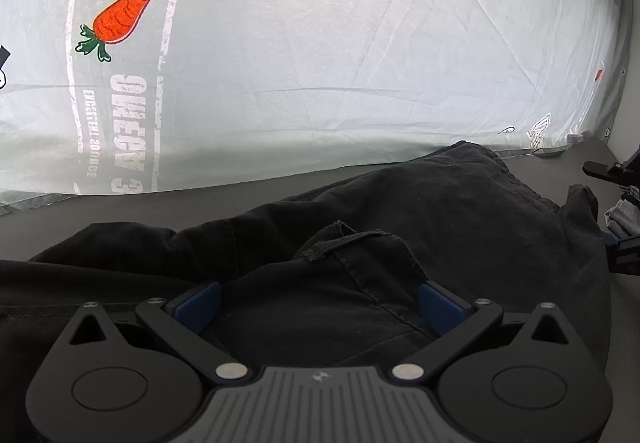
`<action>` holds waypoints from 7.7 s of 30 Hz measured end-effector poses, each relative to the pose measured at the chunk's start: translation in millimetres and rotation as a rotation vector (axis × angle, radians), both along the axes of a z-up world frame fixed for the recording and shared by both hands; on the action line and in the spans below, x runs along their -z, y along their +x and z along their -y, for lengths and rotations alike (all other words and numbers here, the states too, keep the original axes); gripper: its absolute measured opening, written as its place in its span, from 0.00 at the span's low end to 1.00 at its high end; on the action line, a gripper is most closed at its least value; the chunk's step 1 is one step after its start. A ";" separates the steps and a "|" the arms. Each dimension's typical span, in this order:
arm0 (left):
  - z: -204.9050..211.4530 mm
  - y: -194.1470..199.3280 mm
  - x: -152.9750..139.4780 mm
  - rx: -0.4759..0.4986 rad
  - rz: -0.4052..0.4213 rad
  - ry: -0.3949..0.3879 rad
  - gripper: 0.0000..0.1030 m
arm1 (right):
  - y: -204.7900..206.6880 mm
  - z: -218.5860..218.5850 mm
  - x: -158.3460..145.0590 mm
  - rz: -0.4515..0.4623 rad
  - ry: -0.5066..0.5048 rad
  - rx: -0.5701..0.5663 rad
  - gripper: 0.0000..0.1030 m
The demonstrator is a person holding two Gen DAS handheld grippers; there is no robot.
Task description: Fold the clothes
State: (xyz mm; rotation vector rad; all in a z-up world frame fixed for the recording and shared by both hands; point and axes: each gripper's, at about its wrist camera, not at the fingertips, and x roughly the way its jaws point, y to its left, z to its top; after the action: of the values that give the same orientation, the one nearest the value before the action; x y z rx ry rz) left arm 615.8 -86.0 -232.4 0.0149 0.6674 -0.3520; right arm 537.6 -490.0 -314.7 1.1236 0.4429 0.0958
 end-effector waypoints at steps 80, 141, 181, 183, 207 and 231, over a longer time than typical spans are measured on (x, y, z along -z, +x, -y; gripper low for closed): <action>-90.1 -158.3 -69.9 -0.252 -0.120 0.150 1.00 | -130.6 -323.6 -85.2 -0.048 -1.622 -0.446 0.91; -142.0 -174.8 -120.4 -0.212 -0.234 -0.468 0.44 | -166.3 -305.5 -209.6 -0.063 -1.104 -0.462 0.37; 478.5 -160.4 -186.5 0.199 -0.104 -0.362 0.49 | -195.7 333.4 -293.0 -0.069 -1.147 -0.095 0.54; 486.7 -132.3 -155.3 0.148 -0.174 -0.292 0.49 | -164.8 342.2 -264.6 -0.185 -1.186 -0.129 0.54; 553.5 -77.5 -95.3 -0.056 0.115 -0.398 1.00 | -53.8 348.4 -157.2 0.077 -1.218 -0.139 1.00; 463.6 -154.5 -166.8 0.020 0.139 -0.391 1.00 | -139.9 236.6 -226.6 -0.082 -1.471 0.068 1.00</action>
State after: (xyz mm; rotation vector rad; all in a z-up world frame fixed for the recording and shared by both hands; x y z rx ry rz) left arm 461.4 -549.6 -65.6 -0.3237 0.4523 -0.4916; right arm 397.6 -726.6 -88.1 -0.3094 0.4030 -0.3073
